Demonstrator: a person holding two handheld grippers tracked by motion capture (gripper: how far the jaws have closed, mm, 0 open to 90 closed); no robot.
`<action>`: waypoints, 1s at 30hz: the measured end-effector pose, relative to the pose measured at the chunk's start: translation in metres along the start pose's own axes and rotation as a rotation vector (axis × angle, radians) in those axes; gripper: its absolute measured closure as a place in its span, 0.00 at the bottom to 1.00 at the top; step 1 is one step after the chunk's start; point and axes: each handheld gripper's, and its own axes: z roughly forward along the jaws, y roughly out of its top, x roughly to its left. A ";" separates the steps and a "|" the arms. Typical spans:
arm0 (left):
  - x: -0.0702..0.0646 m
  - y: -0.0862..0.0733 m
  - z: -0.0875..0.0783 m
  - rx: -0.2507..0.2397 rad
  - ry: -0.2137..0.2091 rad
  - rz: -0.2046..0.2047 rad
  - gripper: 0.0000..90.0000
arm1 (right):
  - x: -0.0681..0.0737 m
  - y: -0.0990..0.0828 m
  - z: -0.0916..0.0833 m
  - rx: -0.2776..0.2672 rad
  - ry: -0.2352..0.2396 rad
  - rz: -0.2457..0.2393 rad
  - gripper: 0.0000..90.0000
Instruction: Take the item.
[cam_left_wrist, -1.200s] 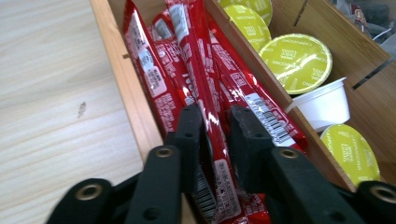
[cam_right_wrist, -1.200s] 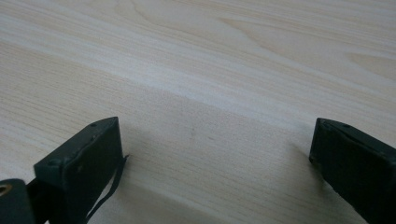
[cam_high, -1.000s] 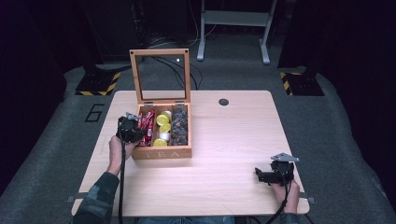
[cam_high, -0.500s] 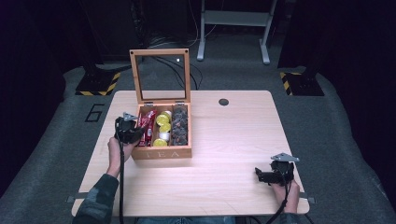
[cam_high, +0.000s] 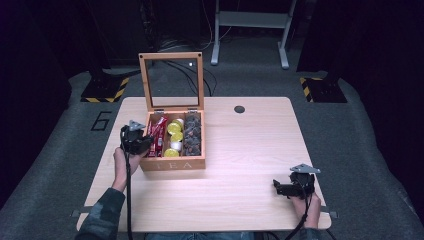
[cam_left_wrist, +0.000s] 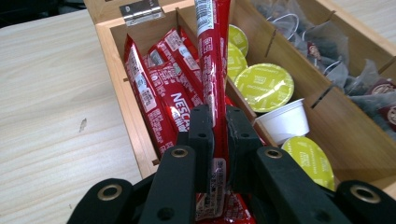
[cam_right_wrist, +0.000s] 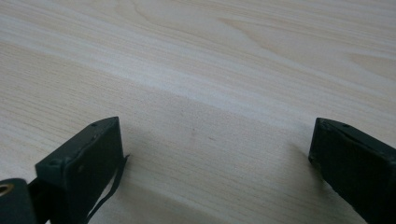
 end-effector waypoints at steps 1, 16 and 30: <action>0.000 0.000 -0.001 0.000 -0.003 0.006 0.91 | 0.000 0.000 0.000 0.000 0.000 0.000 0.03; -0.009 0.005 -0.014 -0.041 -0.024 0.033 0.91 | 0.000 0.000 0.000 0.000 0.000 0.000 0.03; -0.027 0.011 -0.021 -0.079 -0.056 0.066 0.91 | 0.000 0.000 0.000 0.004 0.001 -0.009 0.03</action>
